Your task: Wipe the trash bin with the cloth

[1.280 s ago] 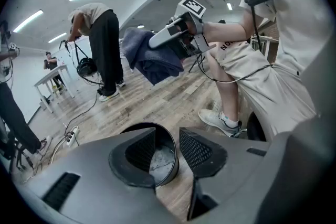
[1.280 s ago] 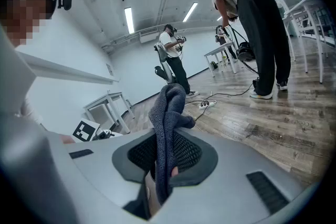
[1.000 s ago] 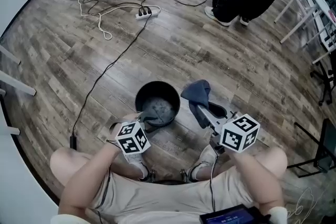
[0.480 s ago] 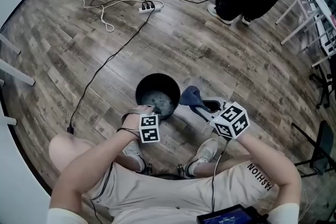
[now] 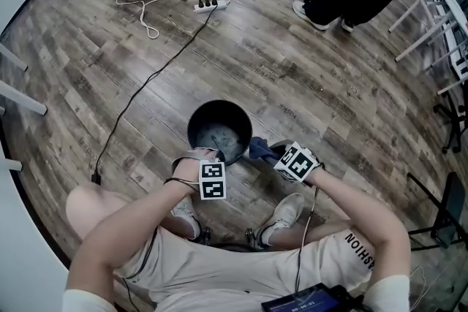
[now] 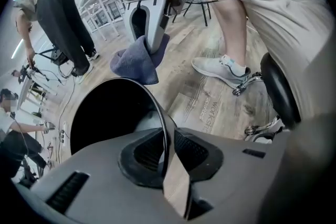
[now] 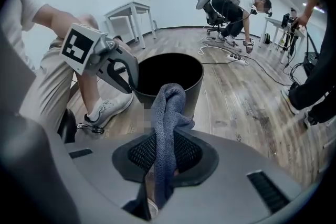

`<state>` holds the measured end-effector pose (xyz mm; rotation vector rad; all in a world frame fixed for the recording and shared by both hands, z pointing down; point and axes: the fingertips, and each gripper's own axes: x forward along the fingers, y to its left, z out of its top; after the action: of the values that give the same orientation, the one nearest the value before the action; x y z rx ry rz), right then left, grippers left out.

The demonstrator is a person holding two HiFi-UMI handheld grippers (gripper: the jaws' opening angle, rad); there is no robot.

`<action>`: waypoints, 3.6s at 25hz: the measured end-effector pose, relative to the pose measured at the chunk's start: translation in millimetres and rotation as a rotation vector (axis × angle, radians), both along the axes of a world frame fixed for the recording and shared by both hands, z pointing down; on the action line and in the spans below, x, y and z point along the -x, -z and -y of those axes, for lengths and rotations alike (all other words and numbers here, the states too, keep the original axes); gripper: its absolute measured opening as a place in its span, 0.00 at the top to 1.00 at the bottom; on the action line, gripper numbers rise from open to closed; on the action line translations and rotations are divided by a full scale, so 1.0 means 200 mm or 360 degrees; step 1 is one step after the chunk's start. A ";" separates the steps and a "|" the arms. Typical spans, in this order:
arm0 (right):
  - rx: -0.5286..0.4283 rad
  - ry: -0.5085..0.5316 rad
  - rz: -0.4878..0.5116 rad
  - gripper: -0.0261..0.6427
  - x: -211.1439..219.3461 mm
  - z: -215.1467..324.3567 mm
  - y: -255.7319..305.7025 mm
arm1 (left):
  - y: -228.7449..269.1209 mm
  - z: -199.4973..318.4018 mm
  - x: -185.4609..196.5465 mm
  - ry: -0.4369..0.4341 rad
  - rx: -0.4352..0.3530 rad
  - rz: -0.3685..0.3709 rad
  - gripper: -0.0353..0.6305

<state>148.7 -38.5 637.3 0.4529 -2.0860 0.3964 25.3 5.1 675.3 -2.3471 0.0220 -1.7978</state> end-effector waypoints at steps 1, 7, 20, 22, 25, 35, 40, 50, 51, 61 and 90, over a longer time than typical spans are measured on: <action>0.0006 0.0003 -0.0003 0.86 0.02 0.00 -0.03 | -0.01 0.00 0.01 -0.0019 0.0000 0.0009 0.86; 0.0006 -0.0001 0.0046 0.86 0.12 0.03 -0.15 | -0.03 -0.01 0.00 -0.0094 0.0043 0.0005 0.88; 0.0038 -0.0037 -0.0077 0.86 0.17 0.10 -0.61 | -0.03 -0.01 0.00 -0.0162 0.0040 -0.0049 0.89; 0.0047 -0.0077 -0.0086 0.86 0.16 0.13 -0.70 | -0.03 -0.01 0.00 -0.0165 0.0035 -0.0050 0.89; 0.0081 -0.0167 -0.0080 0.86 0.15 0.15 -0.85 | -0.03 -0.01 0.00 -0.0167 0.0037 -0.0049 0.89; 0.0047 -0.0277 -0.0140 0.86 0.14 0.23 -1.19 | -0.03 0.00 0.00 -0.0159 0.0018 -0.0058 0.89; 0.0108 -0.0236 -0.0213 0.86 0.05 0.16 -1.06 | -0.03 -0.02 0.00 -0.0175 0.0038 -0.0054 0.88; 0.0034 -0.0172 0.0012 0.86 -0.04 -0.09 -0.36 | -0.07 0.03 0.22 -0.0302 0.0025 0.0200 0.71; 0.0032 -0.0195 0.0051 0.86 -0.02 -0.10 -0.30 | -0.09 0.04 0.23 -0.0311 -0.0004 0.0222 0.71; -0.0036 -0.0269 0.0156 0.86 0.11 0.00 -0.08 | -0.09 0.03 0.16 -0.0328 -0.0084 0.0228 0.83; 0.0181 -0.0390 -0.0072 0.86 0.11 0.29 -1.19 | -0.07 0.03 0.03 -0.0208 -0.0048 0.0089 0.89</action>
<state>127.3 -95.8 876.3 0.6460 -1.9582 0.6392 19.7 -1.0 689.6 -2.2220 -0.1086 -1.7869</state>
